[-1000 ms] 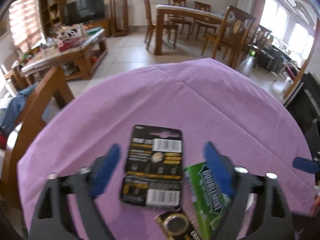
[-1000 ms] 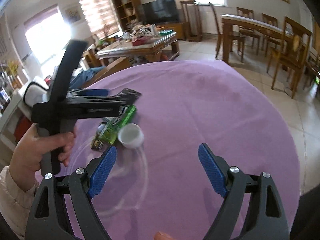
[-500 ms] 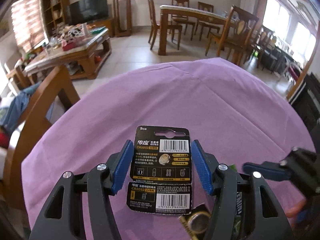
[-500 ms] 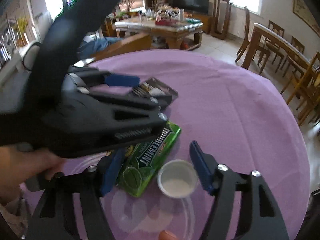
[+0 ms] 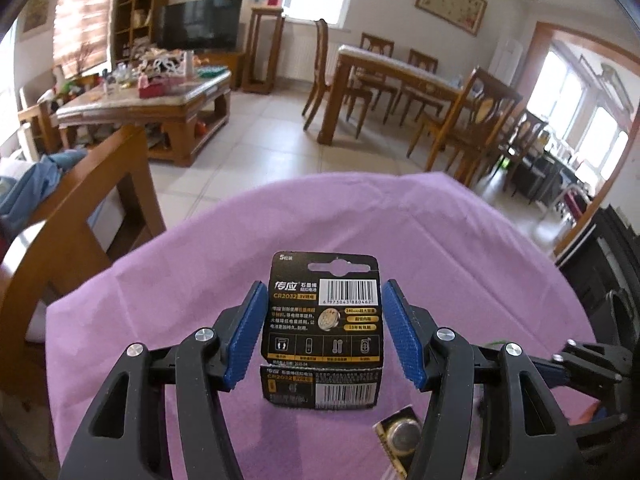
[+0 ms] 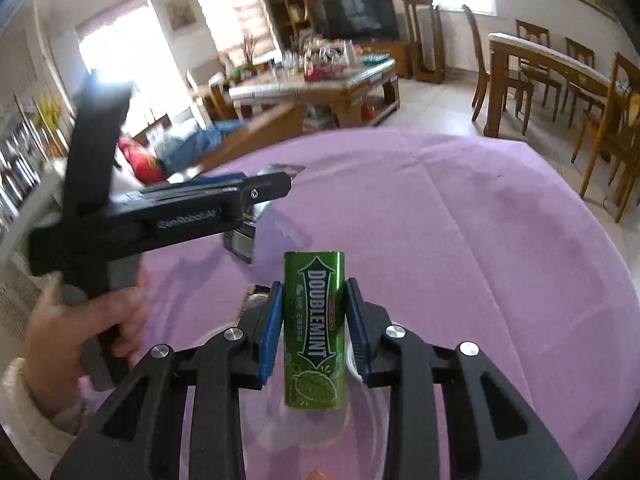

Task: Collect trash
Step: 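Grasp the green Doublemint box with the right tool while the left tool grasps the battery card, then carry the Doublemint box and battery card over the bin and open both tools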

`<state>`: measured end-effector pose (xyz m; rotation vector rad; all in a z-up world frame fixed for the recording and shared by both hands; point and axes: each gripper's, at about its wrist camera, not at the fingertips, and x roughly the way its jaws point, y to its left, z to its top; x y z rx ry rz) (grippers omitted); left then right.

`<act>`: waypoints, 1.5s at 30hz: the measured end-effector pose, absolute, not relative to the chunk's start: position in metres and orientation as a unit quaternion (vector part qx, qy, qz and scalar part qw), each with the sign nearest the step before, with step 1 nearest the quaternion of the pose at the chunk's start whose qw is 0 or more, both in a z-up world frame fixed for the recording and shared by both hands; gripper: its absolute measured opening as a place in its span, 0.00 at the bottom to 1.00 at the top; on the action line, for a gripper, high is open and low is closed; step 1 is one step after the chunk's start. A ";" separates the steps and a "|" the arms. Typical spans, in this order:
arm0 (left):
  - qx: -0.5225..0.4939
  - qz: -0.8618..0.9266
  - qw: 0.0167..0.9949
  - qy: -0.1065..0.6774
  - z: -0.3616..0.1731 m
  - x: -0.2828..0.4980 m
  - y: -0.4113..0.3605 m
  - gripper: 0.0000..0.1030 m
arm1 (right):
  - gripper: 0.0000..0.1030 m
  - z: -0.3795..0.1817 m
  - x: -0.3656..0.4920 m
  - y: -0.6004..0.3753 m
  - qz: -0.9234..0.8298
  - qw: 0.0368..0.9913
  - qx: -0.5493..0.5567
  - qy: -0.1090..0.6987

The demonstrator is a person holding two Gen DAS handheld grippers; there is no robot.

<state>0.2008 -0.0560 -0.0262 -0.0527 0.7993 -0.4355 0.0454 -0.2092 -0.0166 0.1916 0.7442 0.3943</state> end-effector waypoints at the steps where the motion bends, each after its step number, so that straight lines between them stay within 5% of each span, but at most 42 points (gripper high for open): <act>1: -0.030 -0.216 0.900 0.377 -0.023 0.198 -0.057 0.57 | 0.29 -0.013 0.038 -0.216 0.192 0.911 0.108 0.349; 13: -0.052 -0.292 0.900 0.318 0.011 0.155 -0.089 0.57 | 0.29 0.024 -0.029 -0.298 0.153 0.938 0.173 0.258; 28: 0.028 -0.464 0.841 0.277 0.060 0.013 -0.311 0.57 | 0.29 0.024 -0.129 -0.482 -0.002 0.954 0.249 0.168; 45: 0.076 -0.598 0.736 0.307 -0.003 -0.115 -0.555 0.58 | 0.30 -0.036 -0.247 -0.623 -0.166 0.925 0.323 0.116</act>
